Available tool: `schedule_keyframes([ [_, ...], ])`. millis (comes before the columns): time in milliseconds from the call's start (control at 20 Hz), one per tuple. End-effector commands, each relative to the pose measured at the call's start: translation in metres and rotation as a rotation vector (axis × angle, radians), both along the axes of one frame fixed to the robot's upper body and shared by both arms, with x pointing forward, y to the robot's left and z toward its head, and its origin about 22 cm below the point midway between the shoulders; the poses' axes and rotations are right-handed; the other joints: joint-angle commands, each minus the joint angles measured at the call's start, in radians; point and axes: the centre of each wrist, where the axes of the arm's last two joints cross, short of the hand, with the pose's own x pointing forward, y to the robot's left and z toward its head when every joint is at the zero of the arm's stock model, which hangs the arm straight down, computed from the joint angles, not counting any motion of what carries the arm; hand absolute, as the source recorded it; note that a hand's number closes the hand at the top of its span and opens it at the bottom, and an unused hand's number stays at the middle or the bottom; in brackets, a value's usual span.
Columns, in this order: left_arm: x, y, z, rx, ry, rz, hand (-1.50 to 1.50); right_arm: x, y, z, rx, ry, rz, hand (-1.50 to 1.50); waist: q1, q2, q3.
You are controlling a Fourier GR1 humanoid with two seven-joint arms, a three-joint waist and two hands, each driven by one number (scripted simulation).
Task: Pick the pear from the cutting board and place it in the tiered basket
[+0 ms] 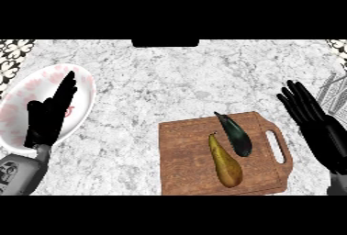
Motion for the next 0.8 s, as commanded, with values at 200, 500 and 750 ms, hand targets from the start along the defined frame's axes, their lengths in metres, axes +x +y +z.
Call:
schedule_keyframes([
  [200, 0.009, -0.050, 0.013, -0.085, -0.183, -0.057, 0.00, 0.058, 0.026, 0.051, 0.209, -0.131, 0.362, 1.50, 0.051, 0.005, -0.013],
  [500, -0.004, -0.088, -0.002, -0.155, -0.179, -0.101, 0.00, 0.056, 0.037, -0.015, 0.371, 0.193, 0.498, -1.50, 0.062, 0.015, -0.010],
  [750, -0.013, -0.087, -0.012, -0.153, -0.178, -0.072, 0.00, 0.078, -0.015, 0.004, 0.309, 0.083, 0.734, -1.50, 0.037, 0.003, -0.012],
])
